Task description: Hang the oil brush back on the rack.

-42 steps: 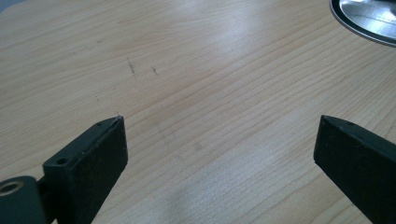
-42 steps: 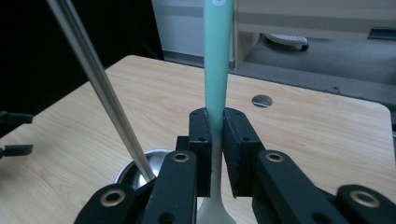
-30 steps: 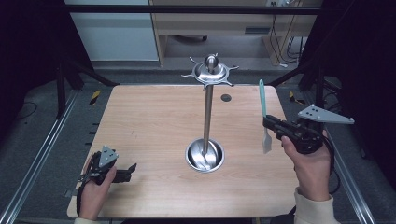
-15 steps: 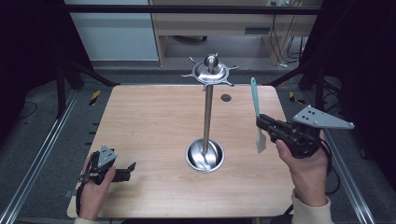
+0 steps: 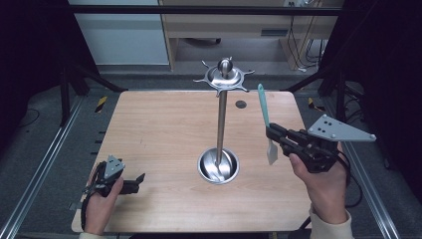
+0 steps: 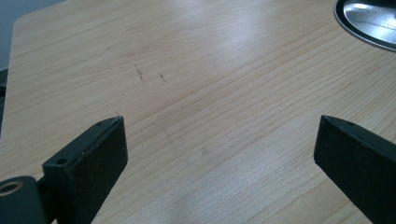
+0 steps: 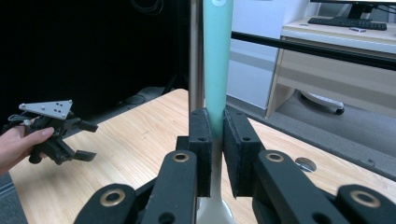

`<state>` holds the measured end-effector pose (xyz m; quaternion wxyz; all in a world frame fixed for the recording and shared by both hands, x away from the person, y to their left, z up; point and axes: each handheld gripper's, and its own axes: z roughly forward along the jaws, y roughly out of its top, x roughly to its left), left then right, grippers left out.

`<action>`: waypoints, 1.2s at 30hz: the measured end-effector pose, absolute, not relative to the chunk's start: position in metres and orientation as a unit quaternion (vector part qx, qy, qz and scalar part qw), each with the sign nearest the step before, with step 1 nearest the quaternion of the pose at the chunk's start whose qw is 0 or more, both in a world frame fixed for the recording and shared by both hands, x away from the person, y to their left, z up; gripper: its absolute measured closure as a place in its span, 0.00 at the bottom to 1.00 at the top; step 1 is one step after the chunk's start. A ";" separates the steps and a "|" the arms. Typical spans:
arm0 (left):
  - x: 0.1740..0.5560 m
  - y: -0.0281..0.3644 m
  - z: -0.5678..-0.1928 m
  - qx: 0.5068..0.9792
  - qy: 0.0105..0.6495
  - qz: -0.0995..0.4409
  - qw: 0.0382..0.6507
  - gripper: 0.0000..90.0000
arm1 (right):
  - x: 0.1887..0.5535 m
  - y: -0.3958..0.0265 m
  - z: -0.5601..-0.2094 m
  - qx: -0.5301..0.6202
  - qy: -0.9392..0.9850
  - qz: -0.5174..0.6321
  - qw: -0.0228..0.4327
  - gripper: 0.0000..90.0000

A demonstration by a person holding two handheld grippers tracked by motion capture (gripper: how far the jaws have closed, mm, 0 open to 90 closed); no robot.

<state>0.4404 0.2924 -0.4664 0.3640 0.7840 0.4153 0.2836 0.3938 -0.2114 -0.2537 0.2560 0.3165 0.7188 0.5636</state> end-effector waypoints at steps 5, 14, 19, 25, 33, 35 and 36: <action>0.441 0.293 -0.466 0.785 0.414 0.284 0.364 0.03 | 0.394 -0.208 -0.254 0.309 0.725 0.562 0.251 0.91; 0.441 0.292 -0.467 0.786 0.414 0.280 0.363 0.03 | 0.400 -0.201 -0.258 0.311 0.729 0.558 0.244 0.91; 0.441 0.292 -0.467 0.787 0.414 0.279 0.363 0.03 | 0.404 -0.199 -0.259 0.311 0.732 0.556 0.240 0.91; 0.441 0.291 -0.467 0.787 0.413 0.279 0.363 0.03 | 0.410 -0.196 -0.262 0.314 0.735 0.554 0.232 0.91; 0.441 0.291 -0.468 0.788 0.413 0.279 0.362 0.03 | 0.420 -0.187 -0.270 0.317 0.734 0.560 0.217 0.91; 0.441 0.291 -0.468 0.788 0.413 0.279 0.362 0.03 | 0.424 -0.183 -0.273 0.317 0.732 0.564 0.214 0.92; 0.441 0.291 -0.468 0.788 0.413 0.278 0.362 0.03 | 0.426 -0.181 -0.275 0.316 0.729 0.568 0.214 0.92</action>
